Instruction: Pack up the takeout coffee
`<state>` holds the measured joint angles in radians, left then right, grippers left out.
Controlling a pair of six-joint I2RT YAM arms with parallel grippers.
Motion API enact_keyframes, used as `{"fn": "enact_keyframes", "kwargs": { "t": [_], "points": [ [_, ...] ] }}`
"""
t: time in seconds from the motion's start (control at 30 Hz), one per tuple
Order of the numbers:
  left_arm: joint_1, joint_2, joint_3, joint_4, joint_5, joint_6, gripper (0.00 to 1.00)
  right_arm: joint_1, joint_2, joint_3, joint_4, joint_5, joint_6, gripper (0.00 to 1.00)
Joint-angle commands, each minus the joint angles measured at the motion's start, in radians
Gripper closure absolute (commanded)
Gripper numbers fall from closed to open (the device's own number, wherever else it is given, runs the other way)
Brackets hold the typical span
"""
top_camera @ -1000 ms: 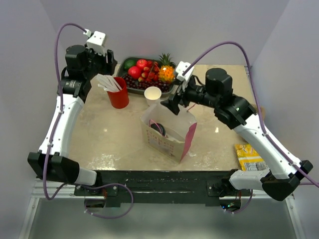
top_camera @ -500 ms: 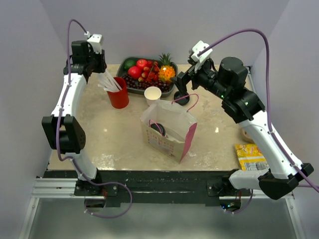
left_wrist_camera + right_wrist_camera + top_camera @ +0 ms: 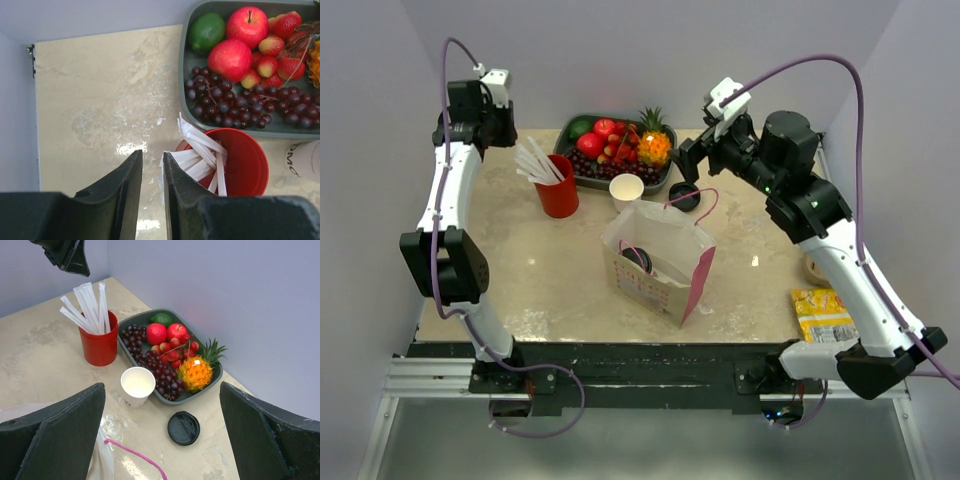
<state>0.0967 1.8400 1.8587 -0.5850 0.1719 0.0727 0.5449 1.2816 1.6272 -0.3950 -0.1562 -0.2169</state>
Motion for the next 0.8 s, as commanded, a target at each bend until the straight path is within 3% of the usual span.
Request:
{"fn": "enact_keyframes", "kwargs": {
  "t": [0.0,0.4,0.77],
  "points": [
    [0.001,0.004,0.013,-0.038,0.017,0.016,0.72,-0.005,0.018,0.043,0.044,-0.006,0.027,0.01],
    [0.003,0.065,0.05,-0.047,0.115,-0.001,0.72,-0.008,0.015,0.03,0.044,0.001,0.024,0.01],
    [0.003,-0.008,0.074,-0.021,0.141,0.001,1.0,-0.01,0.013,0.02,0.05,-0.003,0.024,0.01]
  ]
}}
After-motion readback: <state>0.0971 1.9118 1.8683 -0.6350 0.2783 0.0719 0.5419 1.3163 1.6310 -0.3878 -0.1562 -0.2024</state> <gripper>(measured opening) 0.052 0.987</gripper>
